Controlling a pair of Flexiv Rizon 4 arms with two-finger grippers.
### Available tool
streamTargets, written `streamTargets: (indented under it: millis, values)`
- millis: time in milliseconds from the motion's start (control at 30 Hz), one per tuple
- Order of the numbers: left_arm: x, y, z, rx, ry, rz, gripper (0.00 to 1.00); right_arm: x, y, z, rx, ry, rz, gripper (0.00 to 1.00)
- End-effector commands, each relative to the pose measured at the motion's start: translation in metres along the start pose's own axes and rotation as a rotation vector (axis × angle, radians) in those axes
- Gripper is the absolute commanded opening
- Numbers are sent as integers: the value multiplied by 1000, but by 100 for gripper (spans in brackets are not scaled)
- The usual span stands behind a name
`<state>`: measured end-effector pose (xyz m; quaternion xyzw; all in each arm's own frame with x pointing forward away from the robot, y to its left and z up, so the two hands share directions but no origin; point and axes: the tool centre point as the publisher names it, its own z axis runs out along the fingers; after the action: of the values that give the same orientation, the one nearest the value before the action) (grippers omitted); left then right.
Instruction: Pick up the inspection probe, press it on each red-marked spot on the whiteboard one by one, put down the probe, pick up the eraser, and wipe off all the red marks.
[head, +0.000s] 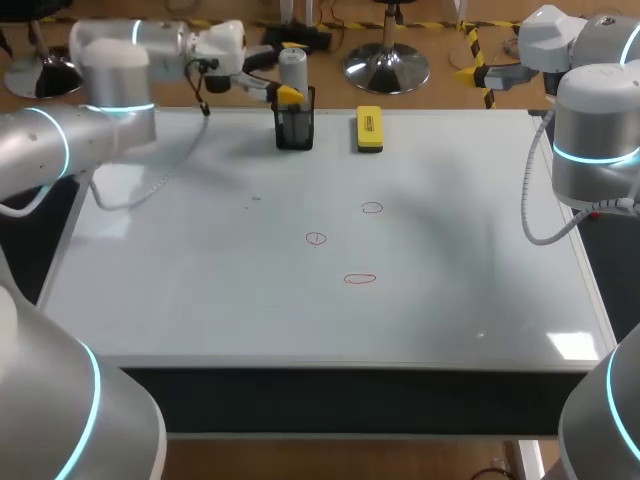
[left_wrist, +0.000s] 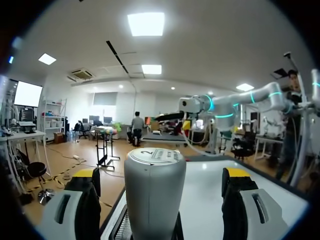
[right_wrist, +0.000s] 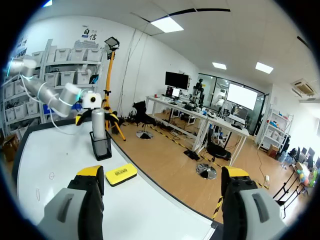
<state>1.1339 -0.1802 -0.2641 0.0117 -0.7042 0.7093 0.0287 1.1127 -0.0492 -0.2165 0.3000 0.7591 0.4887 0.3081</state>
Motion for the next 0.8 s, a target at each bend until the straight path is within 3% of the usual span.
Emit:
streamTargets:
  millis: [33, 800]
  values:
    - [6, 2, 3, 1, -115, 5, 100, 0, 0, 0, 1, 1, 0, 100]
    - [1, 7, 5, 8, -111, 16, 100, 0, 0, 0, 1, 1, 0, 100]
